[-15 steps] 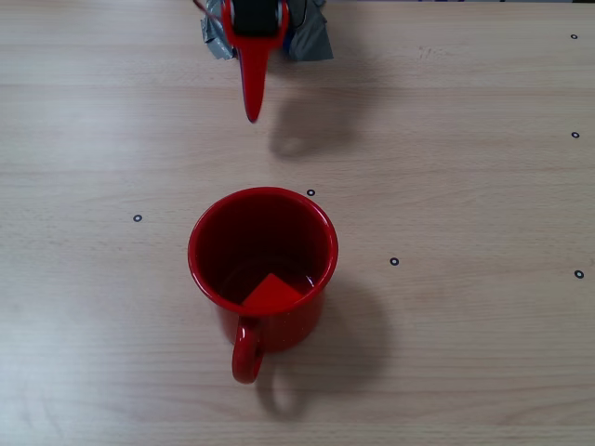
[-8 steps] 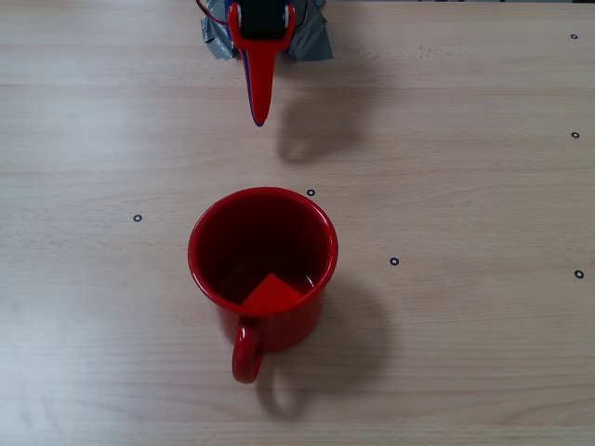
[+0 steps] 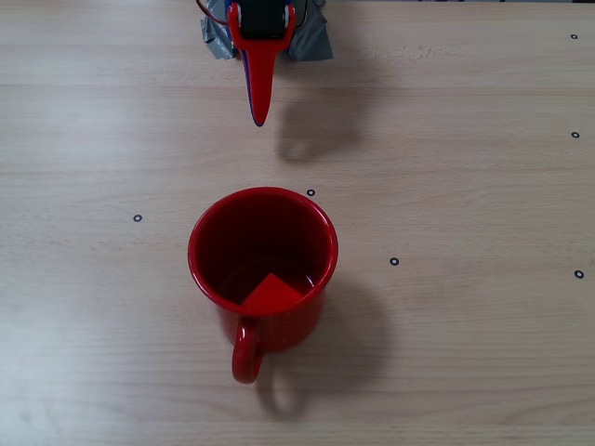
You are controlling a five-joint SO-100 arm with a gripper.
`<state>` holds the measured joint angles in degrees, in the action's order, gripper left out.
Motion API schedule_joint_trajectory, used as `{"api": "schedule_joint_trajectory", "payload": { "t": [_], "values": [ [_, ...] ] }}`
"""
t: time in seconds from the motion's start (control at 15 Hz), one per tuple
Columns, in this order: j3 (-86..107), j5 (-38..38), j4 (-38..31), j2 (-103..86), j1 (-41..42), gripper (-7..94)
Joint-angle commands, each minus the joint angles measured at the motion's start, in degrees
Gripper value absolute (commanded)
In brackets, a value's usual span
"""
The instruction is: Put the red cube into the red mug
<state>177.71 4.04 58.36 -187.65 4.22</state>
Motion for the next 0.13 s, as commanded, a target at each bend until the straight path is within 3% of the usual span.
{"api": "schedule_joint_trajectory", "payload": {
  "t": [0.0, 0.07],
  "values": [
    [2.11, 0.70, -0.88, -3.25, 0.62, 0],
    [2.11, 0.70, -0.88, -3.25, 0.62, 0]
  ]
}}
